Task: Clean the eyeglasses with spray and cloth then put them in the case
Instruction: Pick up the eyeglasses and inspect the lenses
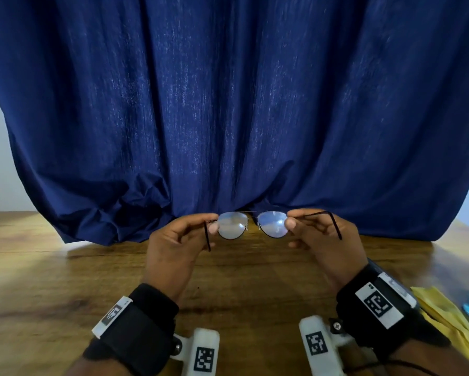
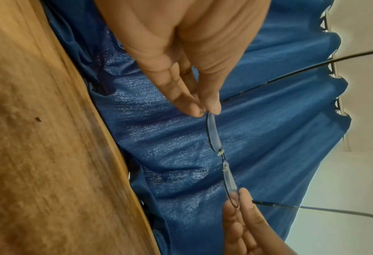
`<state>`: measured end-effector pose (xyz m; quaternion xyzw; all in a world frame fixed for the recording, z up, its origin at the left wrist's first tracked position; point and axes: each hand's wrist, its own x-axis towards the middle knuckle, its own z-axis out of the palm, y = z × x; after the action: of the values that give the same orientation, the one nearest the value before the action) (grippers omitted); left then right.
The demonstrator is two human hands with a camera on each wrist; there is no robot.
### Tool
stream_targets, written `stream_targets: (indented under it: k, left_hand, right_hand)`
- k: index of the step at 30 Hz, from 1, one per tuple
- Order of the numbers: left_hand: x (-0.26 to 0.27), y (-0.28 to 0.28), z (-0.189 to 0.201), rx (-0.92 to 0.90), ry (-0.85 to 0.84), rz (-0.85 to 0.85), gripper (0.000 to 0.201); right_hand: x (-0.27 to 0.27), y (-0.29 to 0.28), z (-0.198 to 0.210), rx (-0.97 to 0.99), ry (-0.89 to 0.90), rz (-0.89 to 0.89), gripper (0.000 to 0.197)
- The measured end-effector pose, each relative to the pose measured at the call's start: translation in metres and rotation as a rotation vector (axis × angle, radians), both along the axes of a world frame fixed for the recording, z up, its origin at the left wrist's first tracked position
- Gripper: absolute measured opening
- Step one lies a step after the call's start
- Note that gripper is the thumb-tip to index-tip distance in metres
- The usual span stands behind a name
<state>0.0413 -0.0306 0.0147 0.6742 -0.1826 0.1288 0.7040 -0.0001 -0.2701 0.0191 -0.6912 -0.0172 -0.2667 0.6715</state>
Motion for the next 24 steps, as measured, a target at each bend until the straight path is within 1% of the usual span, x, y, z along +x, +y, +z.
stream_targets:
  k: [4,8,10,13,16,19,24]
  left_hand:
    - [0.001,0.0,-0.001,0.012,-0.024,0.01,0.019]
    - [0.006,0.0,-0.006,-0.013,-0.009,0.006,0.019]
    - [0.007,-0.001,-0.006,-0.1,0.026,-0.028,0.019]
    - [0.007,-0.003,-0.005,-0.314,0.157,-0.149,0.022]
    - [0.007,-0.006,-0.005,-0.482,0.302,-0.273,0.021]
    - [0.004,-0.012,-0.006,-0.491,0.356,-0.352,0.024]
    - [-0.008,-0.024,-0.011,-0.408,0.404,-0.436,0.035]
  right_hand:
    - [0.0,-0.003,0.001,-0.07,0.003,0.018,0.015]
    - [0.001,-0.004,0.0,-0.042,0.013,0.009,0.015]
    - [0.001,-0.002,-0.001,0.012,0.031,0.017,0.014]
    - [0.0,0.001,0.002,0.112,0.124,0.118,0.025]
    - [-0.002,0.005,0.006,0.344,0.289,0.247,0.021]
    - [-0.002,0.009,0.006,0.53,0.413,0.299,0.022]
    - [-0.001,0.016,0.001,0.572,0.493,0.334,0.023]
